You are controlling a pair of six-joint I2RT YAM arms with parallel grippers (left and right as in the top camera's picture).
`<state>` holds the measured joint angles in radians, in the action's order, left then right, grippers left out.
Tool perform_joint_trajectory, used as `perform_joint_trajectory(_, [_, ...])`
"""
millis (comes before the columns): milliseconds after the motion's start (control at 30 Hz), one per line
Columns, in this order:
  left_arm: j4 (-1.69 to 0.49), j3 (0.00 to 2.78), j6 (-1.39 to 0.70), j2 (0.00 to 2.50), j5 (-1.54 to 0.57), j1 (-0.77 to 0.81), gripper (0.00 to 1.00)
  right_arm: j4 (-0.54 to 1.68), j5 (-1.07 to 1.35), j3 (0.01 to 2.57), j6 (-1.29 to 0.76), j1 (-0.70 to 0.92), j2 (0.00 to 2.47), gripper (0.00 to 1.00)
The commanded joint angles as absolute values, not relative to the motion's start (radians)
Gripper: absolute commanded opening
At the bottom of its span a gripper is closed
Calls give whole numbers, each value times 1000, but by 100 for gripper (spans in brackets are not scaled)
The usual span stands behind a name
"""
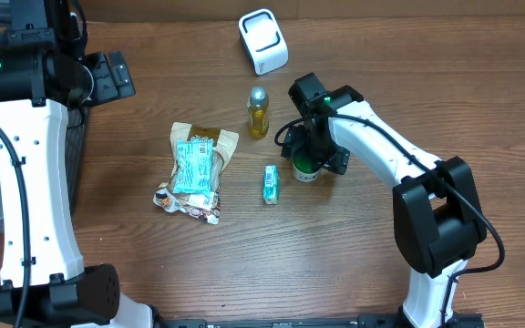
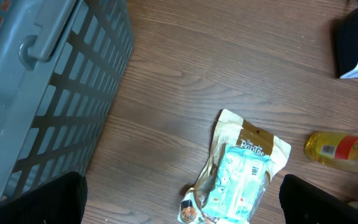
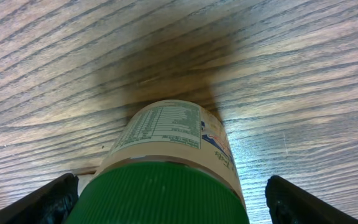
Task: Scan the item barcode
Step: 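Close the right gripper around the jar's green lid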
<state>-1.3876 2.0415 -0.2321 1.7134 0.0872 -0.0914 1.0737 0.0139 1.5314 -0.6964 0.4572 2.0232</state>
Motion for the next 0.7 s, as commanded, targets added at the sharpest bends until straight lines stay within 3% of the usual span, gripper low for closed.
perform_joint_trajectory(0, [-1387, 2043, -228, 1719, 92, -89, 99, 1070, 1, 1525, -711, 457, 2026, 93])
perform_joint_trajectory(433, [-1387, 2043, -228, 1720, 92, -89, 100, 1059, 1, 1495, -711, 464, 2026, 95])
perform_joint_trajectory(567, [-1387, 2043, -228, 1720, 92, -89, 100, 1060, 1, 1495, -710, 464, 2026, 86])
perform_joint_trajectory(667, [-1387, 2043, -228, 1720, 93, -89, 99, 1060, 1, 1495, -710, 464, 2026, 84])
